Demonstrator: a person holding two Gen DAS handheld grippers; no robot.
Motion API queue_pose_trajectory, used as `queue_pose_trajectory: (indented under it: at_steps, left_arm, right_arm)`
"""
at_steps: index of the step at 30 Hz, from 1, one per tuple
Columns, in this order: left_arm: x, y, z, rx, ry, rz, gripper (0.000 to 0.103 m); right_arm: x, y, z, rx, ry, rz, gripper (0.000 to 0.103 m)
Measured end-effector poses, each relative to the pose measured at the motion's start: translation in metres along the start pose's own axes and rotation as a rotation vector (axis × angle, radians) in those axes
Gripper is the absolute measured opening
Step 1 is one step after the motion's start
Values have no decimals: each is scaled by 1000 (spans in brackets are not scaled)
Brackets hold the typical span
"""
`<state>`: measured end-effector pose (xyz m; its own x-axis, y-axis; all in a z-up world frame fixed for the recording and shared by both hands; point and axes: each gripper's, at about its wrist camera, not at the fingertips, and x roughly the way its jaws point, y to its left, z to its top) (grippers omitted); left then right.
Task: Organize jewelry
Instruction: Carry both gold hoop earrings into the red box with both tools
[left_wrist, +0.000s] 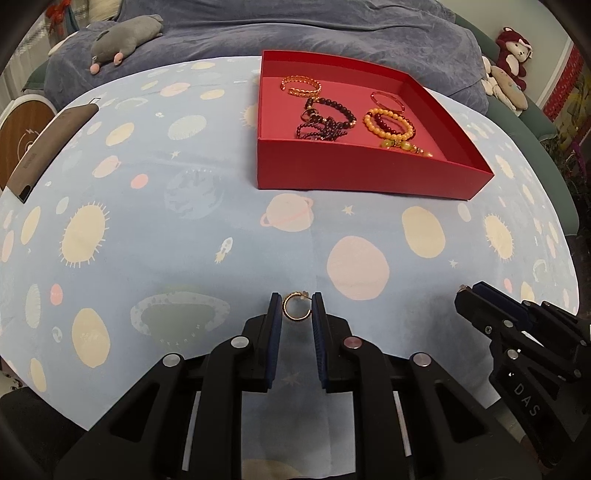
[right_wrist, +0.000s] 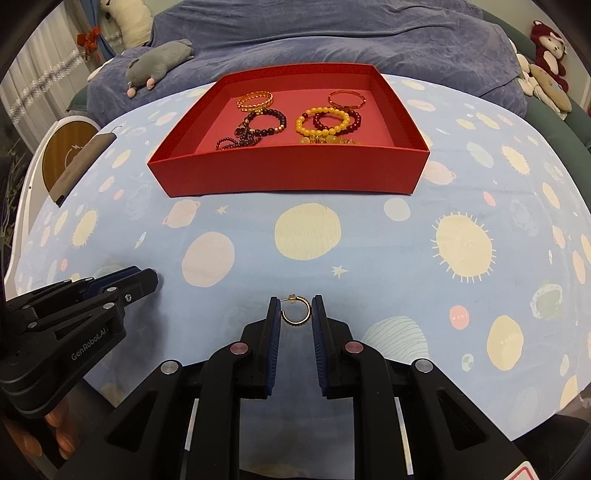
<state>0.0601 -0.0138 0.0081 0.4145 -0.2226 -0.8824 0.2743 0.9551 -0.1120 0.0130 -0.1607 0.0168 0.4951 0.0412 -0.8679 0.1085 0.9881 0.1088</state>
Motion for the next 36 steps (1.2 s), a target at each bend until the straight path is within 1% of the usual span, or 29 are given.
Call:
queue_pose_trajectory:
  at_steps: [9,16,20,27,36]
  left_arm:
    - [-22,-19,20,12,-42,-30,16]
    - [-25,-29,48,11,-69,-33,16]
    - [-21,-34,67,24,-85,-18,16]
    - [-15,-39,99,38,-115,-16,16]
    - [-5,-36,138,47,-147,-3,16]
  right_arm:
    - [-27,3,23,-2,-63,14,16]
    - [-34,-3,51,-2,-113,5,16]
    - [-34,-8,69,8,-139,3,16]
    - [-26,-15,99,9,-171,-7,16]
    - [-11,-28,137,14,-197,-18,16]
